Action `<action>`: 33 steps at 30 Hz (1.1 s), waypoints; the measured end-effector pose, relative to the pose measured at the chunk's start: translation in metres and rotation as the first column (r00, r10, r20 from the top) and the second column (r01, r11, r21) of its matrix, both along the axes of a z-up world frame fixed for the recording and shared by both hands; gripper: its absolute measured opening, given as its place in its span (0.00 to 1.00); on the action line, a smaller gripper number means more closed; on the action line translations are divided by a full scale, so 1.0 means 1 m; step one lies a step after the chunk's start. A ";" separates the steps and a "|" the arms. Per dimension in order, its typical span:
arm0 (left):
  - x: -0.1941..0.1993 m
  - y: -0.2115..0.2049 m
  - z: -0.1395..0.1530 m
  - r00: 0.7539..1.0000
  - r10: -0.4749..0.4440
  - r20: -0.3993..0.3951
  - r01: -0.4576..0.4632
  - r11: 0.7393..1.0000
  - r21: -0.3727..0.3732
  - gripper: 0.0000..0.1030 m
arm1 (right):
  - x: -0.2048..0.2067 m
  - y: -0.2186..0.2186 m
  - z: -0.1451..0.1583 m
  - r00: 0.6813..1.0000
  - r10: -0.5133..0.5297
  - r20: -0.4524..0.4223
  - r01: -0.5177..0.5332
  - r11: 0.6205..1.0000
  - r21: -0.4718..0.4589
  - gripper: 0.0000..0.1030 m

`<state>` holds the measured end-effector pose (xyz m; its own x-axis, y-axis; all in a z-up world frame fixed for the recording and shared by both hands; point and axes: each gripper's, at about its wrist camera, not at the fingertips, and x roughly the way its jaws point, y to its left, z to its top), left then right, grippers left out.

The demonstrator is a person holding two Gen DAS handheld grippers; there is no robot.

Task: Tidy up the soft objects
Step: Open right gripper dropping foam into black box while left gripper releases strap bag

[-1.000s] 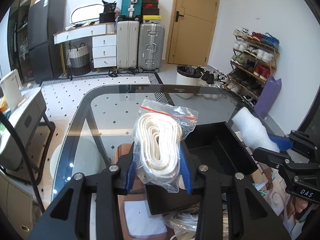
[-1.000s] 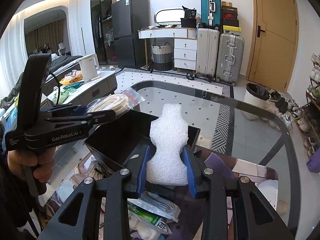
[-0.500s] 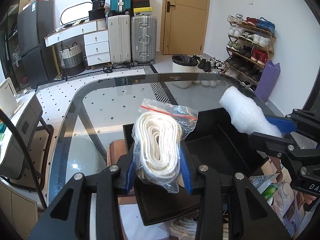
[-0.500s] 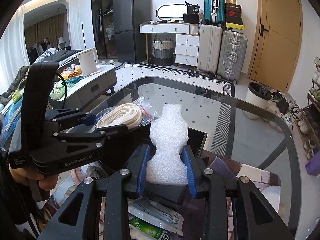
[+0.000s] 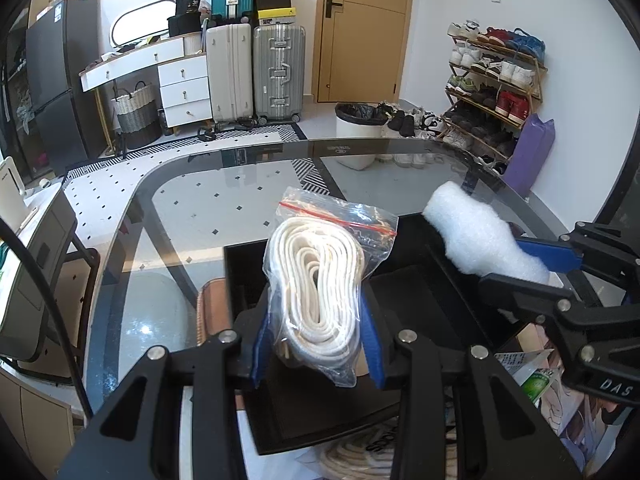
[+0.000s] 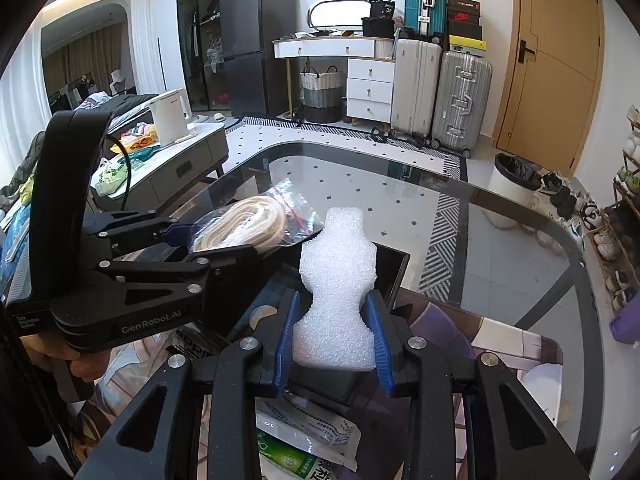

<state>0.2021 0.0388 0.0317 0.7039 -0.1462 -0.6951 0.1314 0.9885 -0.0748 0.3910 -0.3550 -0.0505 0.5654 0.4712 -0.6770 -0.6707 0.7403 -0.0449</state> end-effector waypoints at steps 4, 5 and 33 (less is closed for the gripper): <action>0.000 -0.005 -0.003 1.000 -0.014 -0.004 0.014 1.000 0.013 0.36 | 0.003 -0.002 -0.002 1.000 0.006 -0.003 -0.006 1.000 -0.002 0.33; -0.001 -0.005 -0.003 1.000 -0.019 -0.006 0.019 1.000 0.013 0.36 | 0.004 -0.001 -0.003 1.000 0.008 -0.008 -0.008 1.000 -0.004 0.33; -0.047 0.008 0.019 0.998 -0.035 0.046 0.036 0.999 -0.020 1.00 | -0.027 -0.054 0.017 0.999 -0.049 0.016 0.044 0.978 0.205 0.99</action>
<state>0.1549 0.0464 0.0506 0.7290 -0.1856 -0.6589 0.1704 0.9814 -0.0880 0.3644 -0.4090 -0.0335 0.6029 0.5713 -0.5569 -0.6360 0.7656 0.0970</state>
